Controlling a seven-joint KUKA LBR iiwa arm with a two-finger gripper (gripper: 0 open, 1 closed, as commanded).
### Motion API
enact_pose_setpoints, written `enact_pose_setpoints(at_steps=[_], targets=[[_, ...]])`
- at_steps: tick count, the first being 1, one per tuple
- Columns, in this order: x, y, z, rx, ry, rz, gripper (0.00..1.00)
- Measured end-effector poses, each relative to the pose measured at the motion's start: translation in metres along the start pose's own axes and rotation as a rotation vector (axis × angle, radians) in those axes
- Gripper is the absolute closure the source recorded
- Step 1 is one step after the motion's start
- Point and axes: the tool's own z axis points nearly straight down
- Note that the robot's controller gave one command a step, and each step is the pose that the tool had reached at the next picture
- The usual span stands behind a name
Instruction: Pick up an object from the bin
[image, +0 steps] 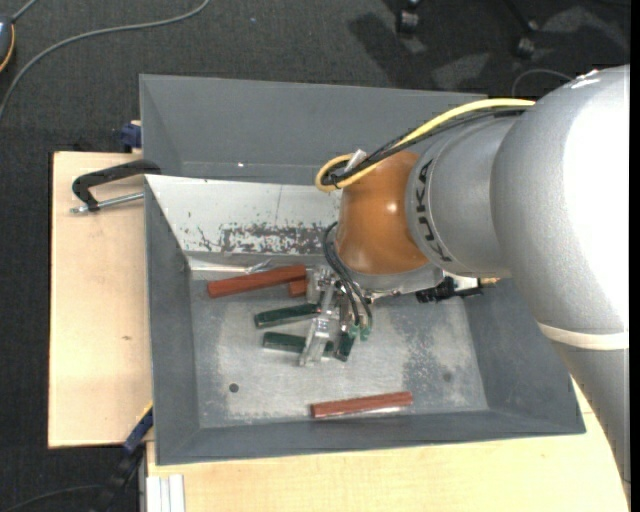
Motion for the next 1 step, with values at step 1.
enact_pose_setpoints(at_steps=[1], targets=[[-0.0003, 0.0001, -0.0014, 0.0, 0.001, -0.001, 1.0]])
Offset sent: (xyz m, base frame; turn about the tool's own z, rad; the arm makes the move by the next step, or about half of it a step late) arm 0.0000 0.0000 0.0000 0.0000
